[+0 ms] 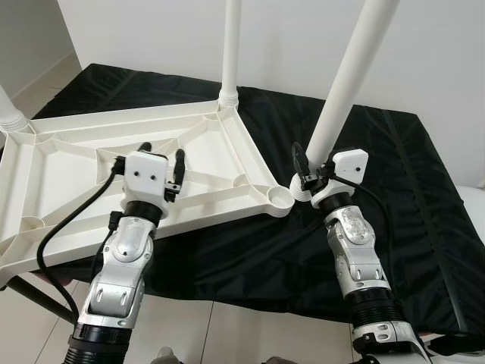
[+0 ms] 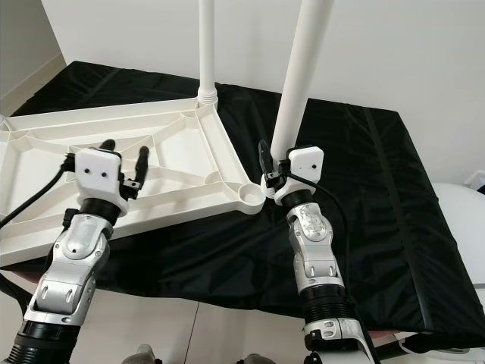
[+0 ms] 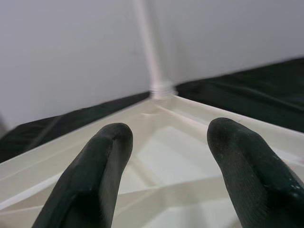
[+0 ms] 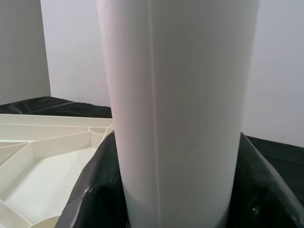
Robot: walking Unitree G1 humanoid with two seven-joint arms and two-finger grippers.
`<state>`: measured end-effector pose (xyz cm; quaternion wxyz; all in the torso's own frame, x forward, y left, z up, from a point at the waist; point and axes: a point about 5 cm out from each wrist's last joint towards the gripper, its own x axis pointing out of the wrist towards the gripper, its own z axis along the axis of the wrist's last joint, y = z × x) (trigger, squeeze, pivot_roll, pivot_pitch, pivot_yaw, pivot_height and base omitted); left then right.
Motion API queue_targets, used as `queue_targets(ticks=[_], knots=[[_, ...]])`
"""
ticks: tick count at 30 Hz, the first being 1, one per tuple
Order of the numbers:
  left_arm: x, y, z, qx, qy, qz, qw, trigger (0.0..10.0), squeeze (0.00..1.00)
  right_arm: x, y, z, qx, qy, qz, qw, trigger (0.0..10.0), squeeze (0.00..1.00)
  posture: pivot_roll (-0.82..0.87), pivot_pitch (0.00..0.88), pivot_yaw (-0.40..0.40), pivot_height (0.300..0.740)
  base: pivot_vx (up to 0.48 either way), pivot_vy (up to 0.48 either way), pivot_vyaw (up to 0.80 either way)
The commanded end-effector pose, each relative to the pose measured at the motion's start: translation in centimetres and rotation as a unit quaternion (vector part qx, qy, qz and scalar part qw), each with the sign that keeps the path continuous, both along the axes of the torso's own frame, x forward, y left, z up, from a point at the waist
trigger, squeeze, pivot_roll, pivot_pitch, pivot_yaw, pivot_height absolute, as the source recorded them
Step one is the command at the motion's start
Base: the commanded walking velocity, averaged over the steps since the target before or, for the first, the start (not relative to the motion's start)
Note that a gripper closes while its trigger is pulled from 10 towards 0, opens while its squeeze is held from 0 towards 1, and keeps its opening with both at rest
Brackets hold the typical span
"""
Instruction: Building children table
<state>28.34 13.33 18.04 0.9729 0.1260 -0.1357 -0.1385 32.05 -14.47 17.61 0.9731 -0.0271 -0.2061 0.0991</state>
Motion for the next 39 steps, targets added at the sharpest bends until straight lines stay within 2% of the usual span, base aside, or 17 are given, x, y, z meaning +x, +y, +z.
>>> queue_targets(ticks=[1, 8, 14, 17, 22, 25, 30, 39], knots=[[0.0, -1.2, -1.1, 0.034, 0.034, -0.057, 0.997, 10.0, 0.0, 0.1, -0.1, 0.4, 0.0, -0.011, 0.002, 1.0, 10.0, 0.0, 0.05, 0.0, -0.073, 0.74, 0.0, 0.0, 0.0], [0.1, -2.0, -2.2, 0.075, 0.058, -0.098, 0.991, 10.0, 0.0, 0.1, -0.1, 0.3, 0.001, -0.012, 0.002, 1.0, 10.0, 0.0, 0.03, 0.0, -0.059, 0.74, 0.0, 0.0, 0.0], [0.8, -3.5, -2.8, 0.114, 0.071, -0.145, 0.98, 10.0, 0.0, -0.2, 0.2, 0.1, 0.003, -0.01, 0.007, 1.0, 10.0, 0.0, 0.03, 0.0, -0.051, 0.74, 0.0, 0.0, 0.0], [0.9, -3.7, -2.8, 0.119, 0.072, -0.155, 0.978, 10.0, 0.0, -0.2, 0.2, 0.1, 0.003, -0.009, 0.007, 1.0, 10.0, 0.0, 0.03, 0.0, -0.051, 0.74, 0.0, 0.0, 0.0], [1.7, -5.1, -3.0, 0.148, 0.075, -0.195, 0.967, 10.0, 0.0, -0.4, 0.4, -0.1, 0.005, -0.007, 0.01, 1.0, 10.0, 0.0, 0.01, 0.0, -0.034, 0.74, 0.0, 0.0, 0.0], [1.9, -5.4, -3.1, 0.156, 0.075, -0.199, 0.965, 10.0, 0.0, -0.4, 0.4, -0.1, 0.004, -0.006, 0.01, 1.0, 10.0, 0.0, 0.01, 0.0, -0.034, 0.74, 0.0, 0.0, 0.0], [2.4, -7.0, -3.5, 0.171, 0.082, -0.225, 0.956, 10.0, 0.0, -0.6, 0.5, -0.1, 0.006, -0.006, 0.008, 1.0, 10.0, 0.0, 0.0, 0.0, -0.024, 0.74, 0.0, 0.0, 0.0], [2.7, -8.2, -3.8, 0.186, 0.083, -0.248, 0.947, 10.0, 0.0, -0.7, 0.5, -0.2, 0.007, -0.005, 0.006, 1.0, 10.0, 0.0, -0.01, 0.0, -0.015, 0.74, 0.0, 0.0, 0.0]])
